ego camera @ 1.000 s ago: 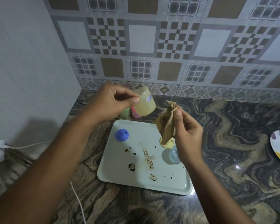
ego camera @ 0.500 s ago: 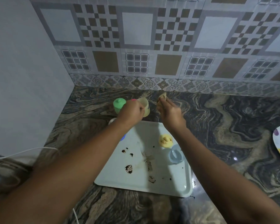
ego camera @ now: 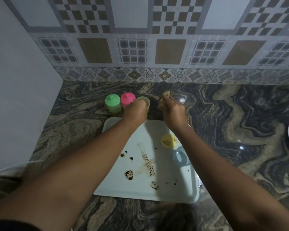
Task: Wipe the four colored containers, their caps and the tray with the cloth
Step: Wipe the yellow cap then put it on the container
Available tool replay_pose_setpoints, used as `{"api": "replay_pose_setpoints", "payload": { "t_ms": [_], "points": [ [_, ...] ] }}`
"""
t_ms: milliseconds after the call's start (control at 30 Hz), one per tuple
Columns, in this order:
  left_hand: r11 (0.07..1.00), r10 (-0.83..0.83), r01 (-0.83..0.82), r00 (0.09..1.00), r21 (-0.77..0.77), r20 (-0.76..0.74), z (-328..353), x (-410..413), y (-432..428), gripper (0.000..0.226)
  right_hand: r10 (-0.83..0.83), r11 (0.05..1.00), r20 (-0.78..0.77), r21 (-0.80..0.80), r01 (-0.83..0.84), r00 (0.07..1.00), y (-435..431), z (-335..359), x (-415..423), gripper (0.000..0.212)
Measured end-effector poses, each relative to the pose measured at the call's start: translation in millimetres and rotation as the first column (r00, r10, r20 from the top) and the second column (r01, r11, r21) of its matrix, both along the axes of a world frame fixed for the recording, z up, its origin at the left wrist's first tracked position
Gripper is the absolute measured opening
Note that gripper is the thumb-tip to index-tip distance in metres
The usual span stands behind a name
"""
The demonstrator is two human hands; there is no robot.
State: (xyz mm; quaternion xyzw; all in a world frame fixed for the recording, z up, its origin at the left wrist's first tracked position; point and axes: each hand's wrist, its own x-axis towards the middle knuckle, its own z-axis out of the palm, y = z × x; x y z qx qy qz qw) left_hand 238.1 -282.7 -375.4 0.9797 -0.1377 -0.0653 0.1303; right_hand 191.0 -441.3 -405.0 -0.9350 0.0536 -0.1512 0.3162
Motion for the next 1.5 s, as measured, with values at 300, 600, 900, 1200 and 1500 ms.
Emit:
{"api": "replay_pose_setpoints", "payload": {
  "t_ms": [300, 600, 900, 1200, 1500],
  "points": [
    [0.973, -0.116, 0.156, 0.968, -0.17, 0.224, 16, -14, 1, 0.027, -0.037, 0.989, 0.111, 0.15, 0.02, 0.993, 5, 17, -33, 0.032],
    [0.943, -0.252, 0.266, 0.963, -0.2, 0.092, 18, -63, -25, 0.021, 0.017, 0.994, -0.081, 0.113, -0.008, 0.997, -26, 31, -94, 0.034],
    [0.945, -0.322, 0.328, 0.938, 0.022, -0.125, -15, -96, -43, 0.019, 0.046, 0.992, -0.151, 0.12, -0.028, 0.987, -30, 22, -114, 0.036],
    [0.935, -0.295, 0.282, 0.955, -0.216, -0.027, -29, -89, -35, 0.015, -0.052, 0.972, -0.172, 0.218, 0.09, 0.984, -37, 19, -117, 0.038],
    [0.608, -0.018, -0.25, 0.944, -0.754, -0.328, 38, -95, -3, 0.012, 0.001, 0.842, -0.044, 0.539, 0.023, 0.999, -14, 52, -126, 0.035]
  ]
}}
